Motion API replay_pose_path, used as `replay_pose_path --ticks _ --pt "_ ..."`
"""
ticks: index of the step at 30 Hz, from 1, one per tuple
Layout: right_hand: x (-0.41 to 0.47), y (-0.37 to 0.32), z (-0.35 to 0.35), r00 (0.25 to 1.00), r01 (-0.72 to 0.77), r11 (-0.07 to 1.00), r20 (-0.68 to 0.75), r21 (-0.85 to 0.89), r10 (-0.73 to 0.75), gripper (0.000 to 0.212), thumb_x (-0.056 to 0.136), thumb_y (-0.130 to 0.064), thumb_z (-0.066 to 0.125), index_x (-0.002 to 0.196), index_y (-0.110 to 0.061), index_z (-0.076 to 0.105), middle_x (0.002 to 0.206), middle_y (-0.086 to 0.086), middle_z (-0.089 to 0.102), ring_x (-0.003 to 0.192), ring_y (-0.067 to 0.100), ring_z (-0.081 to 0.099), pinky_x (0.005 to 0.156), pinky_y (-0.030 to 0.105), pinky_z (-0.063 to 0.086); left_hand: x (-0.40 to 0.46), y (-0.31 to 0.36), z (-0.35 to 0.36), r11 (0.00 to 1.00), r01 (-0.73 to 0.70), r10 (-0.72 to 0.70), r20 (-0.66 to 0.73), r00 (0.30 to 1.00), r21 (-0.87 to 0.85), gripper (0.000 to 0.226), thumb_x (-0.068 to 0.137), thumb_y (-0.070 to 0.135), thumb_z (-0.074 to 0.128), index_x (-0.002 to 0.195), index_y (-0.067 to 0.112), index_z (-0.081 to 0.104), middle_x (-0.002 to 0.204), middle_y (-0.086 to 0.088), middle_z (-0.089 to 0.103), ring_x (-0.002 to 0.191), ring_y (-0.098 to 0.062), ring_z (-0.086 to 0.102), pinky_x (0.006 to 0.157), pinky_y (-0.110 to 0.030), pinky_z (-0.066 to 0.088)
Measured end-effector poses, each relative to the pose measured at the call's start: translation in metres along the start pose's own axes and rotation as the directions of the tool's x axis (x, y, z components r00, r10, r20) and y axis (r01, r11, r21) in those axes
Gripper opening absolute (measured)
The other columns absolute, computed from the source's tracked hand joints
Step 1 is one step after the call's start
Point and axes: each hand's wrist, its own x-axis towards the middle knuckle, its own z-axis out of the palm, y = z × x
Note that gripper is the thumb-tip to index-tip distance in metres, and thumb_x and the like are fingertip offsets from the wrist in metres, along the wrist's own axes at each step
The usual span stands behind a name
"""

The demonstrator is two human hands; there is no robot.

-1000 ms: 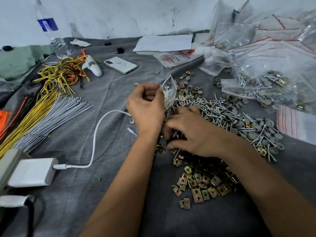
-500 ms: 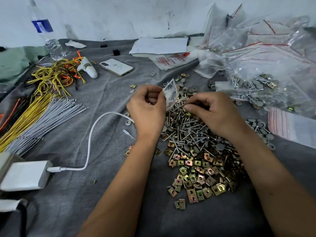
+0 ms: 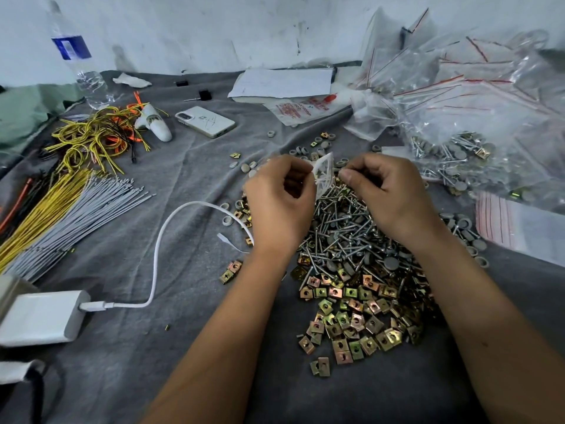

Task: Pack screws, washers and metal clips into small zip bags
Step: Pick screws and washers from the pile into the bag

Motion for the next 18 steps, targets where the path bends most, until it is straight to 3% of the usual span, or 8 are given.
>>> replay_pose_path --ticks 3,8,15,18 --pt "-0.0010 -0.0019 0.0011 1.000 0.016 1.000 -0.024 0.000 -0.016 0.011 0.096 -0.028 0.070 0.094 -0.019 0.076 0.078 -0.003 0.072 0.073 0.019 0.067 0.066 0.040 0.056 -0.0021 0.0010 0.0006 0.996 -0.083 0.082 0.031 0.996 0.044 0.011 0.084 0.001 0.072 0.083 0.012 0.072 0.075 0.006 0.067 0.066 -0.009 0.063 0.060 -0.020 0.051" --pt "-0.0044 -0.0050 0.0056 0.998 0.047 0.999 -0.037 -0.018 -0.047 0.009 0.090 -0.026 0.078 0.086 -0.019 0.073 0.071 -0.007 0.069 0.064 0.010 0.065 0.060 0.031 0.055 -0.0035 0.0030 0.0021 0.983 -0.163 0.159 0.063 0.985 0.081 0.009 0.083 -0.002 0.073 0.083 0.007 0.071 0.077 0.003 0.066 0.066 -0.008 0.061 0.059 -0.026 0.052" --pt "-0.0033 -0.0046 0.0005 0.992 0.030 0.995 -0.128 0.097 -0.018 0.004 0.093 -0.021 0.074 0.092 -0.023 0.071 0.074 -0.009 0.072 0.068 0.006 0.068 0.059 0.020 0.054 -0.0039 0.0032 0.0010 0.995 -0.090 0.088 0.055 0.995 0.045 0.011 0.084 -0.002 0.072 0.084 0.009 0.072 0.076 0.004 0.067 0.067 -0.007 0.061 0.061 -0.020 0.050" --pt "-0.0042 -0.0043 -0.0008 0.992 0.026 0.994 -0.124 0.104 -0.013 0.007 0.094 -0.021 0.073 0.091 -0.027 0.071 0.071 -0.014 0.071 0.058 0.002 0.065 0.051 0.015 0.048 -0.0037 0.0041 0.0007 0.999 -0.044 0.043 0.060 0.997 0.014 0.011 0.085 -0.002 0.072 0.084 0.010 0.072 0.075 0.005 0.067 0.066 -0.008 0.062 0.061 -0.020 0.050"
